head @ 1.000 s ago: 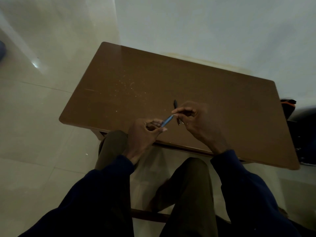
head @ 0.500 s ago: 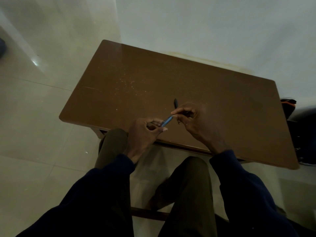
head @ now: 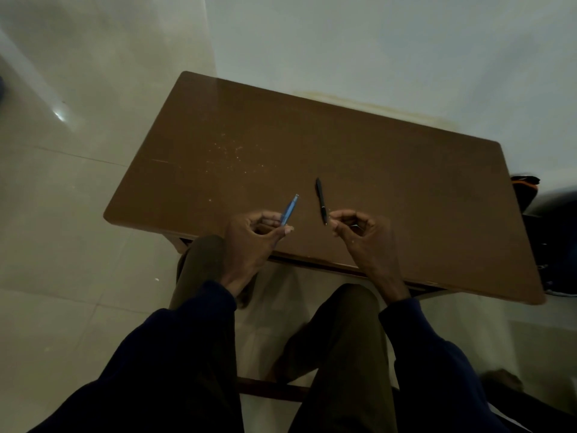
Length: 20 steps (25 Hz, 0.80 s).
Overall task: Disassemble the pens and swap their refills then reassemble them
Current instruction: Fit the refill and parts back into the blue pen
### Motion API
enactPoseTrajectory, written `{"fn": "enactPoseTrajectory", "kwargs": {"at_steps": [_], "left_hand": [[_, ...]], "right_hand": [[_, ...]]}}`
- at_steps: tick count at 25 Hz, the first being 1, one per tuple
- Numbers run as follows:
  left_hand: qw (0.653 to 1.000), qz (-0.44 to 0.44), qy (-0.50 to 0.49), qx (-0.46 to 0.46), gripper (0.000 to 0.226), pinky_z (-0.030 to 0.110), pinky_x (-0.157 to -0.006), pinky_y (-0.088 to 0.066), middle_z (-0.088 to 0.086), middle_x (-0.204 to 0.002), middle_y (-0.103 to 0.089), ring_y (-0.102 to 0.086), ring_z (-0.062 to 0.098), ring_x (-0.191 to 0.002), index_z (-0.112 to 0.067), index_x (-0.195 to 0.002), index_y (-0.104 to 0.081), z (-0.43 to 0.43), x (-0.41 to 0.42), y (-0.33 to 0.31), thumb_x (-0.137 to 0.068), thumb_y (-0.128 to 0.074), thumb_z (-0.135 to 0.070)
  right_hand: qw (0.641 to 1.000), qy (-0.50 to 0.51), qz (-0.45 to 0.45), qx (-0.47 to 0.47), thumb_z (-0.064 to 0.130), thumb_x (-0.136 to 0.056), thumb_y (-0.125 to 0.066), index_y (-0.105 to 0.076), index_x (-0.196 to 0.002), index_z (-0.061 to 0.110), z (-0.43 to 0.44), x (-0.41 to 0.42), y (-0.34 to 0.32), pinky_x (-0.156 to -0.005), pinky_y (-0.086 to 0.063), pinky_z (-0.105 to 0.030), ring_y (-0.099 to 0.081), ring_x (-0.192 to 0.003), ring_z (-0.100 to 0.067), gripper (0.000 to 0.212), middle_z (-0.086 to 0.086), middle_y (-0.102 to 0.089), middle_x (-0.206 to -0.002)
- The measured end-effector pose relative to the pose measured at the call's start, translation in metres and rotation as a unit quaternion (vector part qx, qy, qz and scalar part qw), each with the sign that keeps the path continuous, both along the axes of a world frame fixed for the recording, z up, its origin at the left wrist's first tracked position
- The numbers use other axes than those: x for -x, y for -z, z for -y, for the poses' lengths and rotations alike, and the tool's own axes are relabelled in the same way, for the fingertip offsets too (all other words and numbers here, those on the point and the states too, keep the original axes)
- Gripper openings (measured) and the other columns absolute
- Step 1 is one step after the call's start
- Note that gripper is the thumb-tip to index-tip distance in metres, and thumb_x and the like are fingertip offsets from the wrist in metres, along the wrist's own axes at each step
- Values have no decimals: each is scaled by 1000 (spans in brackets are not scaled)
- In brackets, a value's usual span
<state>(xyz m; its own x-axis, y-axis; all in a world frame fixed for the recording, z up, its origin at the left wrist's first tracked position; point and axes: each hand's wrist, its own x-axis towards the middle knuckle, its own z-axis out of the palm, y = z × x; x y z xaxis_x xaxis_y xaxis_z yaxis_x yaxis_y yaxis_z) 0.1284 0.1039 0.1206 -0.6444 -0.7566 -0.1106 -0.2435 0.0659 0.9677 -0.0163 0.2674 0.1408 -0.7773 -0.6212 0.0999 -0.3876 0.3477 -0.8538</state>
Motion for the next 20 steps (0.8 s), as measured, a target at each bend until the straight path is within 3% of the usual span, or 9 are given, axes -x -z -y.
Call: {"fn": "enactPoseTrajectory", "kwargs": {"at_steps": [9, 15, 20], "left_hand": [[1000, 11, 15, 6, 23, 20, -60, -60, -8, -81, -76, -73, 5, -69, -21, -91, -75, 1, 21, 15, -73, -90, -21], [998, 64, 24, 16, 24, 13, -56, -56, -14, -79, -72, -70, -4, -69, -29, -89, -70, 10, 54, 34, -74, -89, -28], [994, 102, 27, 34, 26, 12, -57, -56, -15, -81, -68, -70, -1, -72, -21, -98, -73, 19, 83, 53, -78, -85, -30]], "right_hand": [[1000, 21, 9, -20, 13, -92, -75, -74, -100, 24, 6, 11, 18, -69, -55, -12, -70, -75, -1, 13, 12, -73, -85], [995, 64, -12, -81, 13, -93, -73, -77, -104, 13, 15, 35, 48, -73, -49, -4, -64, -80, 4, 11, 6, -73, -94], [992, 80, -3, -97, 12, -92, -73, -76, -100, 17, 22, 53, 70, -70, -45, -2, -61, -76, 9, 9, 13, -67, -87]]}}
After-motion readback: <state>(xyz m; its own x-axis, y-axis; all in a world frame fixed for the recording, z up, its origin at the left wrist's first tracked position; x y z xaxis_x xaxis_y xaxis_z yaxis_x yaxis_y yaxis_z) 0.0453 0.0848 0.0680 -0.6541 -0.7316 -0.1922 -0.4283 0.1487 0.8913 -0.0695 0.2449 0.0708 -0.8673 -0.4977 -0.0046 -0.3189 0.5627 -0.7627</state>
